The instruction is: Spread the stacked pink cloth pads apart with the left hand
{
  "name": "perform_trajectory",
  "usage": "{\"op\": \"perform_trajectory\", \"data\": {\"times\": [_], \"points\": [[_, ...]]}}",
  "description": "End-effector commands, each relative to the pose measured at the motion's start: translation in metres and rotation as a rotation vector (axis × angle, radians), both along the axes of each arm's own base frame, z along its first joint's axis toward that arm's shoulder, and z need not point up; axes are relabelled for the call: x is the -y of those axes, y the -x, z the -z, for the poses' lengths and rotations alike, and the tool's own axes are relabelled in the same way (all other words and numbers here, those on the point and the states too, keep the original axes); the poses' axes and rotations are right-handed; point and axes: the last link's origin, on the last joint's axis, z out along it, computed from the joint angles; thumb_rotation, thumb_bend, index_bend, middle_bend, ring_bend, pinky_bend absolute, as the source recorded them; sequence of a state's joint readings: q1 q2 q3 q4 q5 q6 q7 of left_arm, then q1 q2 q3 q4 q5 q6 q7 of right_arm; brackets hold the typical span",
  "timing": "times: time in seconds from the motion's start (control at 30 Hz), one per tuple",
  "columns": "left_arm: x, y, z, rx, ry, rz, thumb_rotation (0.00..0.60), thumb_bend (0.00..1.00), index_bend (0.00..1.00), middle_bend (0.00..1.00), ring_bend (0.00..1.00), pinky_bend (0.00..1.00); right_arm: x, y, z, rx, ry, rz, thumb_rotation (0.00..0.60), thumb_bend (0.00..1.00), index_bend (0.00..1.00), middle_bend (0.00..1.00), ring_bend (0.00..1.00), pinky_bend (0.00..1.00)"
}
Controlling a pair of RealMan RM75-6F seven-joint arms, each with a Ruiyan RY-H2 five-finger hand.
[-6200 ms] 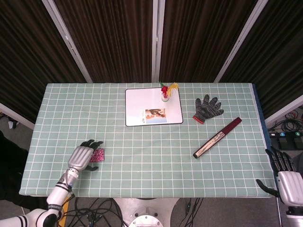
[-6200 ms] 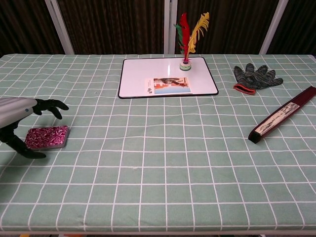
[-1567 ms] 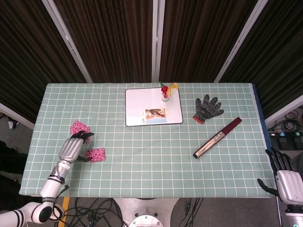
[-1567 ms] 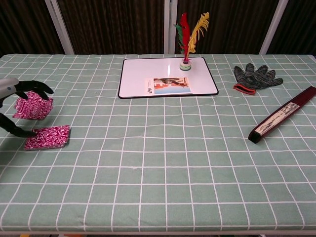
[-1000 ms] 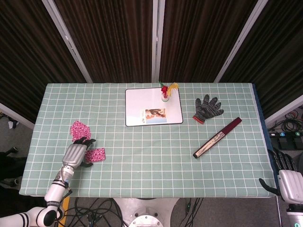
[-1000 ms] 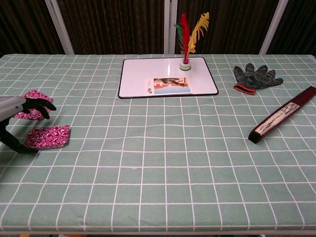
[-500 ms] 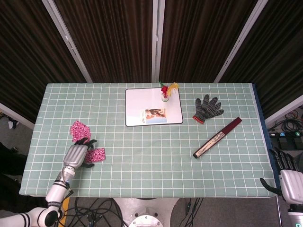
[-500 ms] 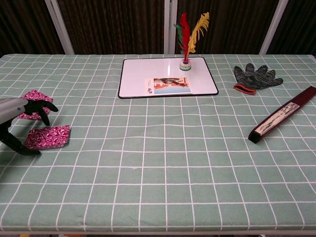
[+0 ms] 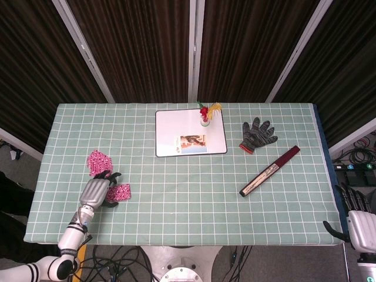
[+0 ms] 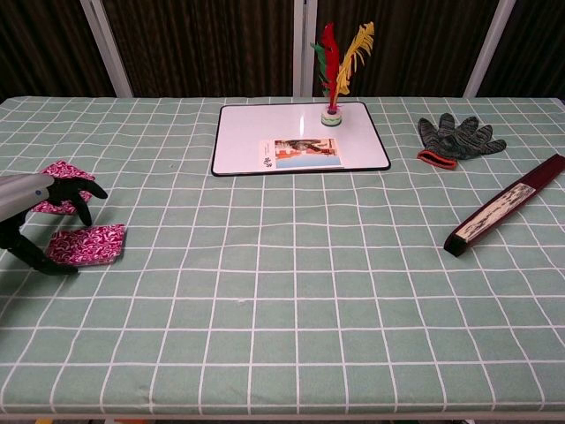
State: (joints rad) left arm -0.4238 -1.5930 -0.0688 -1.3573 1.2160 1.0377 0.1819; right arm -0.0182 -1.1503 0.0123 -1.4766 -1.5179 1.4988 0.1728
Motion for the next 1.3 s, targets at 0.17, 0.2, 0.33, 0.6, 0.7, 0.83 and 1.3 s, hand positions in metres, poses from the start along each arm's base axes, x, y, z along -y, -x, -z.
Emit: {"op": "perform_trajectory", "data": {"times": [0.17,0.2,0.33,0.6,0.7,0.83,1.3], "points": [[-0.0016,-0.0005,0.0018,-0.004,-0.002,-0.001,0.6,0.13,0.19,0.35,0.11,0.2,-0.0005,0.0016,-0.0008,-0.001,0.003,0.006,0.6,0.13,0.0,0.0,0.0,0.0],[-0.0017,-0.0005,0.0021,-0.005,-0.002,0.0,0.6,0.14,0.19,0.35,0.11,0.2,-0.0005,0.0021,-0.0006,-0.002,0.001,0.01,0.6,0.13,0.0,0.0,0.0,0.0],[-0.0024,-0.001,0.003,-0.005,-0.002,-0.001,0.6,0.15,0.2,0.36,0.12,0.2,-0.0005,0.0027,0.0001,-0.002,-0.004,0.015,0.6,0.13,0.0,0.0,0.0,0.0],[-0.0024,-0.0014,0.0044,-0.005,-0.004,0.002,0.6,0.19,0.23,0.39,0.13,0.2,-0.0003,0.0032,-0.0004,-0.003,-0.003,0.018,0.6,0.13,0.0,0.0,0.0,0.0],[-0.0023,-0.0017,0.0042,-0.002,-0.006,0.003,0.6,0.2,0.23,0.4,0.13,0.2,0.0001,0.0032,-0.0002,-0.004,-0.003,0.02,0.6,0.13,0.0,0.0,0.0,0.0],[-0.0022,-0.0018,0.0033,0.004,-0.011,0.003,0.6,0.21,0.23,0.42,0.14,0.2,0.0005,0.0035,0.0004,-0.005,-0.006,0.023,0.6,0.13,0.0,0.0,0.0,0.0],[-0.0026,0.0009,0.0007,0.042,-0.01,-0.021,0.6,0.25,0.27,0.47,0.17,0.21,0.0013,0.0065,0.001,-0.007,-0.009,0.04,0.6,0.13,0.0,0.0,0.0,0.0]]}}
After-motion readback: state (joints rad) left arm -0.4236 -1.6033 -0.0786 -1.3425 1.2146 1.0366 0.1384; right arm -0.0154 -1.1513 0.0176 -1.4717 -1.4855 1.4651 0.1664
